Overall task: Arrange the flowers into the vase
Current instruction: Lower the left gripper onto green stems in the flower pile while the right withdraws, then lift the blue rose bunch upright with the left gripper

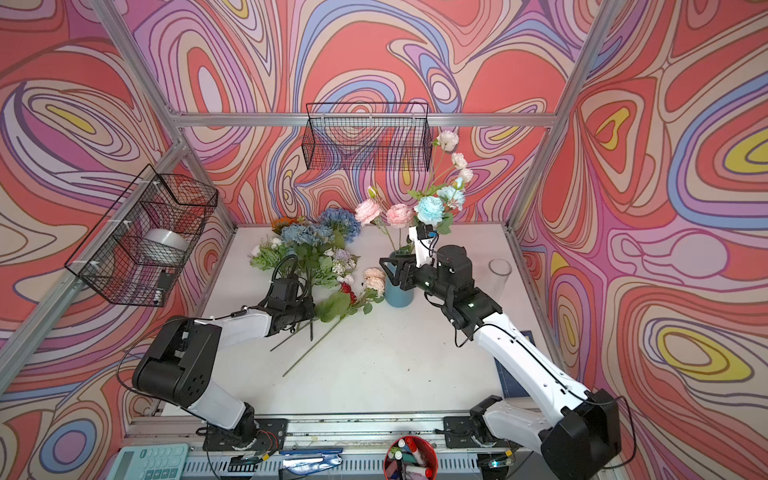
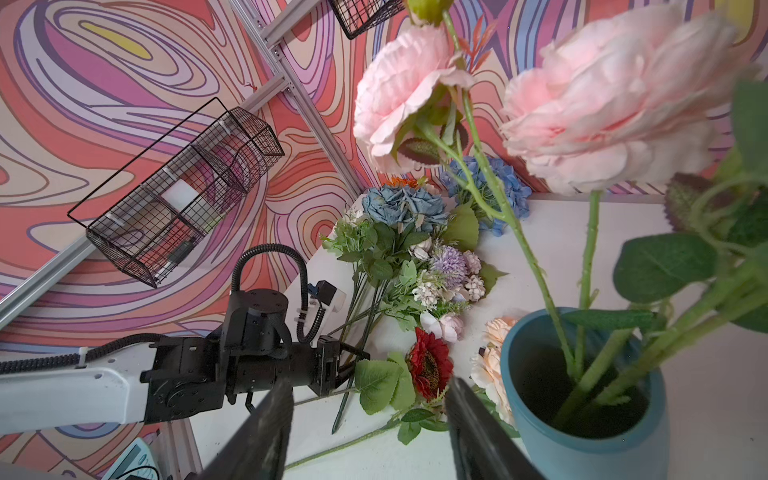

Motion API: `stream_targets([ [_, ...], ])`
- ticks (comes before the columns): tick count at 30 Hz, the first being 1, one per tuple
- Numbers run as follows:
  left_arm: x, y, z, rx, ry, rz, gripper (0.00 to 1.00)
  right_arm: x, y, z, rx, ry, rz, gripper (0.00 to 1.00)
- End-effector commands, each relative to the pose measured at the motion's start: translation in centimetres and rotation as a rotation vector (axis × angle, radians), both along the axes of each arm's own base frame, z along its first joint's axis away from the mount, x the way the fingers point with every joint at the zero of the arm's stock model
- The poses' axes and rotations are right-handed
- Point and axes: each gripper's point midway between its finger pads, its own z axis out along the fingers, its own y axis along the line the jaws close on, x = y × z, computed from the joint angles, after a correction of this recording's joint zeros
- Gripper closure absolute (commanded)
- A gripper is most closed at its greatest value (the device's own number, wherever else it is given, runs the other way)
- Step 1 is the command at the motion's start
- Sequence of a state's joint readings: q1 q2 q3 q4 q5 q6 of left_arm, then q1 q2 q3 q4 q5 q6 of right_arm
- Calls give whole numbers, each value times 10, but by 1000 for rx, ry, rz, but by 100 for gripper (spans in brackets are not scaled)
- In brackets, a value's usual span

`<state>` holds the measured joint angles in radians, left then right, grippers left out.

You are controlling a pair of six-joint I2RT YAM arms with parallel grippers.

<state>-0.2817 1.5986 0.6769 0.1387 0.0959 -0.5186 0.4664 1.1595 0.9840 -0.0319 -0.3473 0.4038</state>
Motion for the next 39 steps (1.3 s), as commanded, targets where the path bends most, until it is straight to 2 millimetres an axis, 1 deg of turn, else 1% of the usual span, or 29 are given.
stream_targets([
  [1, 9, -2, 8, 12, -33, -9, 100, -4, -1, 9, -4, -24, -4, 40],
  [6, 8, -4, 17, 10, -60, -22, 100, -5, -1, 11, -2, -27, -3, 39],
  [10, 8, -7, 34, -14, -121, -28, 100, -5, -2, 12, -1, -30, -6, 40],
  [17, 4, -10, 84, -140, -291, 6, 100, -7, -2, 18, 6, -39, -5, 40],
  [23, -2, -6, 123, -213, -412, 42, 100, -7, -1, 21, 9, -48, -1, 39],
  [25, -10, -7, 129, -232, -470, 19, 100, -8, 0, 23, 12, -54, 1, 39],
  [27, -14, -5, 142, -244, -560, 9, 100, -7, 0, 23, 15, -62, -1, 40],
  [33, -24, -3, 160, -193, -720, -54, 100, -10, 2, 27, 24, -139, -14, 41],
  [36, -29, -2, 174, -177, -781, -73, 100, -16, 9, 33, 5, -179, 0, 41],
  [39, -33, -3, 192, -176, -823, -94, 100, -23, 28, 34, -31, -183, 45, 40],
])
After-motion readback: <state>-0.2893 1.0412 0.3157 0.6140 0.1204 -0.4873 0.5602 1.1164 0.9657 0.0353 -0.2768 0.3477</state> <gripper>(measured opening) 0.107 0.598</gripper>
